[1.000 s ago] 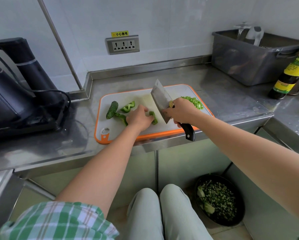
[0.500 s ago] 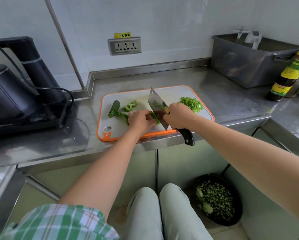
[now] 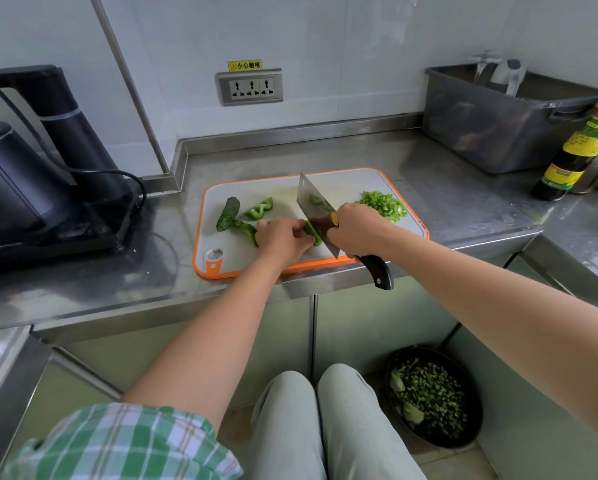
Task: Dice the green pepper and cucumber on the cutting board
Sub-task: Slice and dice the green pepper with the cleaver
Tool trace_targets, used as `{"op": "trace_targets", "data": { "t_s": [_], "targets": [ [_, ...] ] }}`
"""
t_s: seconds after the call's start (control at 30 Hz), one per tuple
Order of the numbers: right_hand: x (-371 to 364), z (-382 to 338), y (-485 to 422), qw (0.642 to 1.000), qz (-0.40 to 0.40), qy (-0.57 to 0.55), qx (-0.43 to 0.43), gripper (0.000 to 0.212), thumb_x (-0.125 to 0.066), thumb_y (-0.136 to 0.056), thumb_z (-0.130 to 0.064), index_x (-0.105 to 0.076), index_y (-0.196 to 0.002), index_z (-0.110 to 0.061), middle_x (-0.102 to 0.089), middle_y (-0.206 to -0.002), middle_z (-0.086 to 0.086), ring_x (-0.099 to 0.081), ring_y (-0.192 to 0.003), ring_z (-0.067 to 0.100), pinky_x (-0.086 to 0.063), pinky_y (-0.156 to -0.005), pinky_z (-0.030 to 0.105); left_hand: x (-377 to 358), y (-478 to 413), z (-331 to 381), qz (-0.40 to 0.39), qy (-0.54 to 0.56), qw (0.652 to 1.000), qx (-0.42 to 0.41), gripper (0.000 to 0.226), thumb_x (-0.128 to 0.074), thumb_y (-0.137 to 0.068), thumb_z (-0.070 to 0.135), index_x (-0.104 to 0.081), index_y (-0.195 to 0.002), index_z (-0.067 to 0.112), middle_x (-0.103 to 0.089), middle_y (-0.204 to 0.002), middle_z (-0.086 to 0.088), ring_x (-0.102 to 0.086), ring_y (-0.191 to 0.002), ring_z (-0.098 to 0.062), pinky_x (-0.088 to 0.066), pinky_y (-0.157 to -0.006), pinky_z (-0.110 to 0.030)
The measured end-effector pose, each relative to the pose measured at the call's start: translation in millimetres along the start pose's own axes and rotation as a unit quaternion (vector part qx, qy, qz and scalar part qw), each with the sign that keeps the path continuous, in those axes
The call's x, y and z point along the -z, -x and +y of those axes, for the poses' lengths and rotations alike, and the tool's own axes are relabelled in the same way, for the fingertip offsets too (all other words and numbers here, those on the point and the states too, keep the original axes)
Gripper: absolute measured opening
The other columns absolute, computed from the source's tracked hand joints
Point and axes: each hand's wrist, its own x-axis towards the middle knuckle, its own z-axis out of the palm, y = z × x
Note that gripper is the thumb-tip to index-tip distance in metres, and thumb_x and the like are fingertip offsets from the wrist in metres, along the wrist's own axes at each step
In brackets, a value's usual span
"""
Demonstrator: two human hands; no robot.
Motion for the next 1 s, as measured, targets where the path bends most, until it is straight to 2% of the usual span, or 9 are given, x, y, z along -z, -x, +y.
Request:
{"op": "trace_targets", "data": {
  "t_s": [0.07, 0.17, 0.27, 0.37, 0.6, 0.7, 0.77, 0.87, 1.0],
  "targets": [
    [-0.5, -0.7, -0.6, 1.000, -0.003, 0.000, 0.003, 0.019, -0.045, -0.084, -0.008, -0.038, -0.066, -0.010, -0.051, -0.057, 0.007, -0.049, -0.047, 0.020, -0.041, -0.048, 0.024, 0.3, 0.2, 0.6, -0.003, 0.006, 1.000, 0.005, 0.029, -0.066, -0.086, 0.037, -0.070, -0.112, 0.023, -0.067, -0.104, 0.000, -0.037, -0.117, -0.030, -0.030, -0.088, -0.027],
    [-4.2, -3.2, -4.4, 1.000, -0.003, 0.024, 0.003, 0.021, -0.047, -0.083, -0.009, -0.035, -0.066, -0.012, -0.047, -0.061, 0.006, -0.048, -0.054, 0.024, -0.036, -0.048, 0.023, -0.7, -2.0, -0.3, -0.009, 0.002, 1.000, 0.008, 0.028, -0.065, -0.086, 0.037, -0.071, -0.112, 0.028, -0.061, -0.089, 0.005, -0.037, -0.116, -0.029, -0.032, -0.090, -0.027],
    [-4.3, -5.4, -8.7, 1.000, -0.016, 0.014, 0.009, 0.019, -0.047, -0.082, -0.007, -0.037, -0.067, -0.011, -0.048, -0.062, 0.008, -0.053, -0.065, 0.029, -0.043, -0.056, 0.027, -2.2, -4.0, -1.8, -0.012, -0.001, 1.000, 0.013, 0.021, -0.065, -0.085, 0.038, -0.073, -0.102, 0.027, -0.058, -0.079, 0.006, -0.038, -0.111, -0.029, -0.035, -0.090, -0.029],
    [-2.5, -4.4, -9.9, 1.000, -0.018, 0.010, 0.012, 0.018, -0.046, -0.083, -0.007, -0.037, -0.067, -0.010, -0.049, -0.063, 0.008, -0.053, -0.065, 0.029, -0.043, -0.055, 0.028, -2.8, -4.8, -2.0, -0.010, 0.002, 1.000, 0.013, 0.022, -0.064, -0.085, 0.038, -0.073, -0.101, 0.026, -0.060, -0.081, 0.005, -0.038, -0.110, -0.029, -0.035, -0.091, -0.029],
    [0.5, -6.7, -10.1, 0.999, -0.027, 0.025, 0.009, 0.017, -0.047, -0.084, -0.005, -0.041, -0.068, -0.008, -0.053, -0.060, 0.008, -0.050, -0.050, 0.020, -0.043, -0.049, 0.026, -0.8, -3.9, 0.4, -0.014, 0.008, 1.000, 0.015, 0.024, -0.064, -0.085, 0.038, -0.072, -0.107, 0.030, -0.057, -0.077, 0.009, -0.038, -0.111, -0.030, -0.027, -0.079, -0.025],
    [5.9, -10.0, -10.9, 0.997, -0.059, 0.040, 0.007, 0.012, -0.049, -0.083, 0.000, -0.047, -0.071, -0.005, -0.056, -0.059, 0.010, -0.051, -0.048, 0.020, -0.044, -0.048, 0.027, 0.4, -3.7, 1.7, -0.014, 0.006, 1.000, 0.014, 0.024, -0.063, -0.085, 0.036, -0.073, -0.105, 0.029, -0.059, -0.076, 0.009, -0.039, -0.110, -0.030, -0.028, -0.080, -0.026],
    [5.9, -11.4, -11.5, 0.997, -0.066, 0.046, 0.007, 0.013, -0.049, -0.084, 0.000, -0.045, -0.072, -0.005, -0.055, -0.060, 0.010, -0.050, -0.049, 0.020, -0.043, -0.049, 0.027, 0.9, -4.0, 1.2, -0.014, 0.007, 1.000, 0.013, 0.024, -0.064, -0.084, 0.037, -0.073, -0.104, 0.028, -0.060, -0.076, 0.009, -0.039, -0.109, -0.030, -0.029, -0.081, -0.027],
    [-1.2, -7.2, -13.9, 0.999, -0.039, 0.035, 0.011, 0.017, -0.046, -0.085, -0.005, -0.038, -0.071, -0.010, -0.050, -0.064, 0.008, -0.048, -0.053, 0.020, -0.042, -0.051, 0.027, 0.4, -3.4, -0.2, -0.017, 0.015, 1.000, 0.012, 0.024, -0.064, -0.085, 0.037, -0.073, -0.104, 0.026, -0.060, -0.077, 0.006, -0.038, -0.108, -0.029, -0.033, -0.085, -0.028],
    [-8.5, -2.5, -21.6, 1.000, -0.010, 0.022, 0.010, 0.010, -0.047, -0.085, -0.008, -0.041, -0.077, -0.006, -0.046, -0.065, 0.006, -0.051, -0.061, 0.026, -0.036, -0.048, 0.025, 1.2, -2.1, 0.2, -0.019, 0.019, 1.000, 0.009, 0.025, -0.064, -0.085, 0.037, -0.073, -0.104, 0.024, -0.066, -0.084, 0.001, -0.036, -0.108, -0.028, -0.036, -0.092, -0.031]
  ]
}}
